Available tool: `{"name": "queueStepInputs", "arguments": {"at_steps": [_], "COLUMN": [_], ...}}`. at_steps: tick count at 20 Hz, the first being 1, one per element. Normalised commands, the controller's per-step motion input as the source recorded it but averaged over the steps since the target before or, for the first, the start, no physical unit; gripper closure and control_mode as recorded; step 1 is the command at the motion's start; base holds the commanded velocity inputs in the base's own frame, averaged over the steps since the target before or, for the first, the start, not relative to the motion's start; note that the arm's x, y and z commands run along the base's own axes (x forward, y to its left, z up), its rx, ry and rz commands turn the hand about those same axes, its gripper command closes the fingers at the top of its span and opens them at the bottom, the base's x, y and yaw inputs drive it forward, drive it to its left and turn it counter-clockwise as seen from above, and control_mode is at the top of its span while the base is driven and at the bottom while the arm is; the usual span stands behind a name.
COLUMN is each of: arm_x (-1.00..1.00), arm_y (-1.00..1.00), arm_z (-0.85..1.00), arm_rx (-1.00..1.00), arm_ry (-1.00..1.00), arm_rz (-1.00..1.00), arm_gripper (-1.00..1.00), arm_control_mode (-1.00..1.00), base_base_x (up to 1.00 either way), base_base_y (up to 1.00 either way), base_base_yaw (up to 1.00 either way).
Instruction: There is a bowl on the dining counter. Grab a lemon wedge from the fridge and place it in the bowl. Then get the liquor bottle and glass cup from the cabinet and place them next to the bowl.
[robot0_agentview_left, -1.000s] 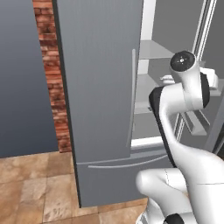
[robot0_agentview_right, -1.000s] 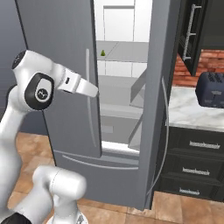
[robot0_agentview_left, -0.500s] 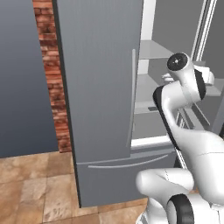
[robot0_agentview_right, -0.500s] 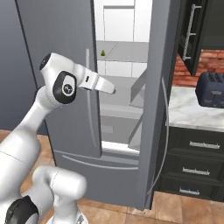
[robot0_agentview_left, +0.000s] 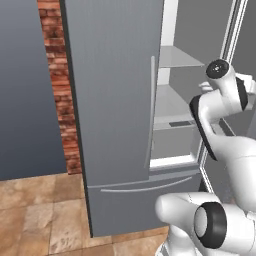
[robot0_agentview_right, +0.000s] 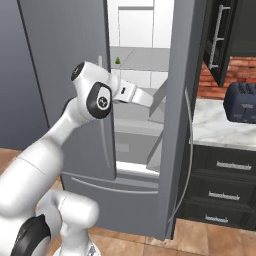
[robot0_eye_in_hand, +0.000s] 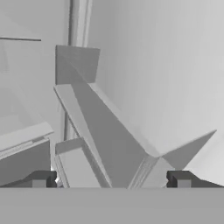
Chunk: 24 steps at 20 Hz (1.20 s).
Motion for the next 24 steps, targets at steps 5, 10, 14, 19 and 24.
{"name": "queueStepInputs", "arguments": {"at_steps": [5, 10, 14, 19, 24], "arm_x": [0.0, 0.0, 0.0, -0.34, -1.0], "arm_y": [-0.69, -0.79, -0.86, -0.4, 0.62], "arm_z": [-0.04, -0.05, -0.04, -0.01, 0.22], "arm_rx": [0.0, -0.01, 0.0, 0.0, 0.0], "arm_ry": [0.0, 0.0, 0.0, 0.0, -0.09], "arm_rz": [-0.03, -0.04, -0.05, -0.02, 0.05], "arm_gripper": [-1.0, -1.0, -1.0, -1.0, -1.0], "arm_control_mode": [-1.0, -1.0, -1.0, -1.0, -1.0], "base_base_x": [0.0, 0.0, 0.0, 0.0, 0.0], "base_base_y": [0.0, 0.0, 0.0, 0.0, 0.0], "base_base_yaw": [0.0, 0.0, 0.0, 0.0, 0.0]}}
